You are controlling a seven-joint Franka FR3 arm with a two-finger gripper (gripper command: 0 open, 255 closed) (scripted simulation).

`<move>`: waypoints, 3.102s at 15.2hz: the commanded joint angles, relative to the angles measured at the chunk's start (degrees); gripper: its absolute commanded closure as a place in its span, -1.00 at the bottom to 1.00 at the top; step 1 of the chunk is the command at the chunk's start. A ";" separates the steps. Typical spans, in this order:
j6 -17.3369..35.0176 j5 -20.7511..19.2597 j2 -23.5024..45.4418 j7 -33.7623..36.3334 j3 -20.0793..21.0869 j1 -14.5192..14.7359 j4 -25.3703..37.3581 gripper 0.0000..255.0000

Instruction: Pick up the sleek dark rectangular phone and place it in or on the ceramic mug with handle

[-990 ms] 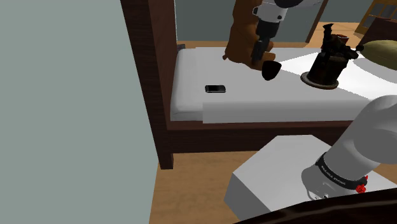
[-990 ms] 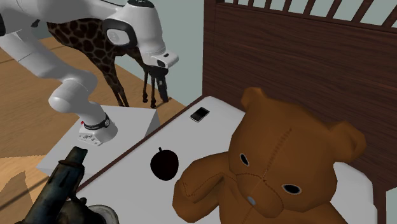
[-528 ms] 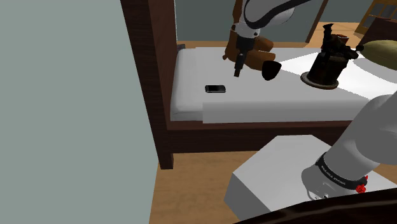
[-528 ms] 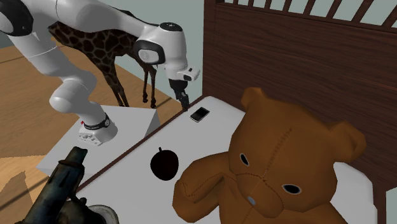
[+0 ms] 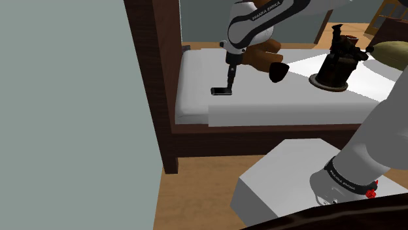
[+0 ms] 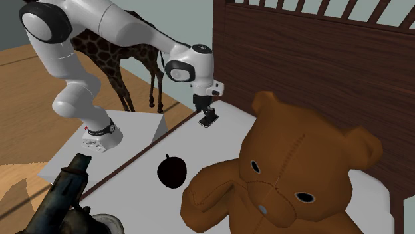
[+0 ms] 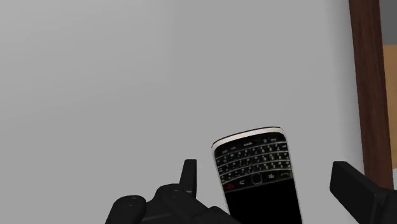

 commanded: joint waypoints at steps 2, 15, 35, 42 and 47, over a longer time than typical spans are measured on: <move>2.11 0.18 1.64 -0.49 0.18 0.09 -0.48 -1.00; 5.32 0.51 3.61 -0.71 0.26 0.07 -1.75 1.00; -2.50 -0.20 -0.75 -0.14 0.14 0.16 1.75 1.00; -7.59 -0.51 -2.84 0.14 0.12 0.19 4.76 1.00; -11.26 -0.68 -4.00 0.29 0.11 0.20 7.29 1.00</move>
